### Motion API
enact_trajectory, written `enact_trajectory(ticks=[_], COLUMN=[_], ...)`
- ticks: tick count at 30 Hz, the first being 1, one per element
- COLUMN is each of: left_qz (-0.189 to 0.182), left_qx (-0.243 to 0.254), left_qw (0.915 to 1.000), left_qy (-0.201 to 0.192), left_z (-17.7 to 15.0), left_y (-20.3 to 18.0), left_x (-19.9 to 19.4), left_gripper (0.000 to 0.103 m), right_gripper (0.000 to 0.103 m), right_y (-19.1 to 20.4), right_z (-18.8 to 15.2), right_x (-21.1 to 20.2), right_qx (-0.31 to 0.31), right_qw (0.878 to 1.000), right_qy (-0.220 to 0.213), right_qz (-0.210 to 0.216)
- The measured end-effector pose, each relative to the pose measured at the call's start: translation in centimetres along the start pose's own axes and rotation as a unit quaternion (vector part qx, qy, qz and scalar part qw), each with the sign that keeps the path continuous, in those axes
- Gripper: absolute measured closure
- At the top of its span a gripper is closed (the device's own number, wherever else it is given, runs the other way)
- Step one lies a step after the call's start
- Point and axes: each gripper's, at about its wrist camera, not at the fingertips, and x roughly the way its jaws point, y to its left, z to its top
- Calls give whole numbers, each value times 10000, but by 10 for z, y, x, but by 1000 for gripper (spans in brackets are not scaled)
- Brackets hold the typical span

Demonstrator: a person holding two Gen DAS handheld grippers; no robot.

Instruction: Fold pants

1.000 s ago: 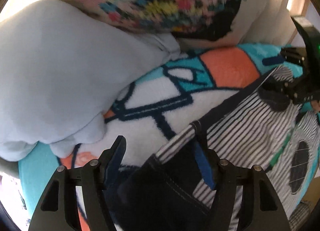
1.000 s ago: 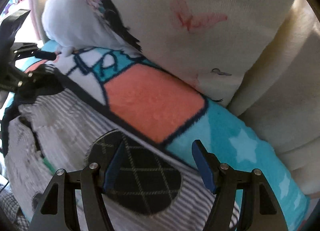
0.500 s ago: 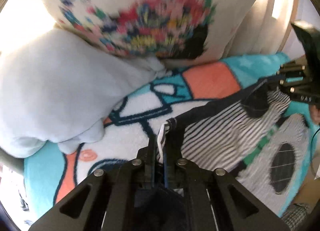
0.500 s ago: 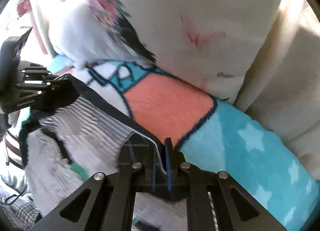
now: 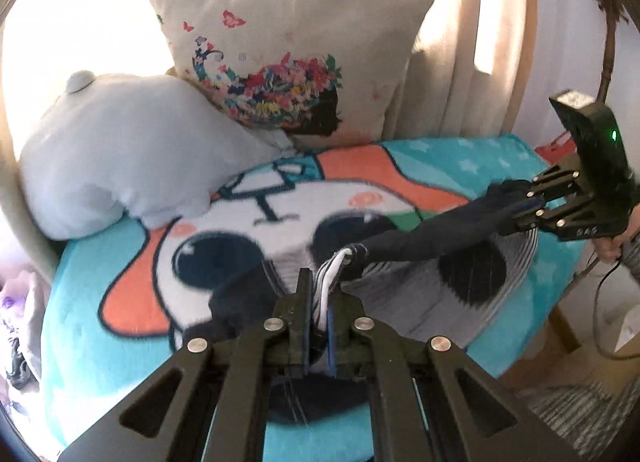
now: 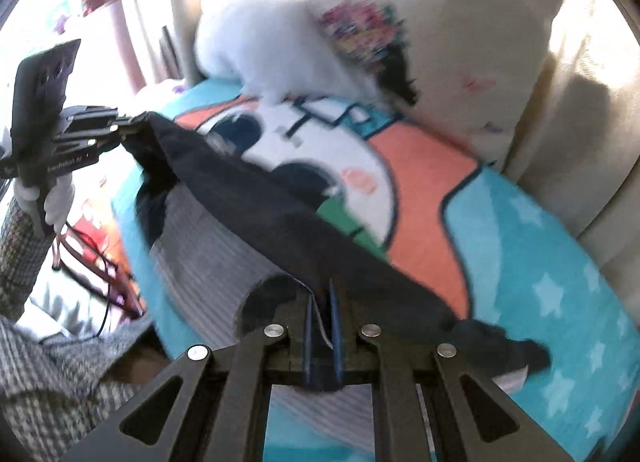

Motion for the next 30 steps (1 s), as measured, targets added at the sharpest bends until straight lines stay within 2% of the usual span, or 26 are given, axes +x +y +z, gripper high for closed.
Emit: enact_trajectory(ticks=[5,8,10,12,14,15,19,22,25,27,29,30], left_qz=[156,20,-112,-202,-236,-229,-313,-429,-465,-381,-348,-345], left_qx=[-133,-487,-733,-941,-1192,-1338,-2036,-2555,-2914,-2981,-3068,-3100], left_qw=[9991,9970,9954,9939,9917,9901,9785,9658,9555,9536,9506,9498], left_qy=[373,599,603,542,412,350,101,-85,-10,162,309,241], left_z=[-42,-63,-74,-81,-86,-88,-89,-86,-85,-87,-94,-97], left_y=[-2,11,19,29,40,46,71,79,78,72,69,68], left_x=[10,13,5,-6,-19,-24,-28,-20,-2,10,21,21], left_gripper=[93,91,87,75,50,46,46,46,46,46,47,47], right_gripper=[93,90,70,58,56,56,47,47,47,47,47,47], right_y=[17,22,26,29,31,32,39,51,69,81,90,93], right_z=[-28,-41,-46,-44,-39,-34,13,59,103,135,156,163], right_x=[21,33,34,27,10,-1,-37,-30,3,42,77,99], right_qx=[-72,-128,-222,-357,-424,-420,-286,-124,-78,-38,-56,3], right_qw=[9985,9960,9945,9944,9950,9960,9977,9924,9905,9912,9942,9936], right_qy=[479,798,991,978,865,727,-242,-766,-772,-589,-385,-181], right_qz=[258,370,274,203,262,321,558,960,1139,1183,1007,1113])
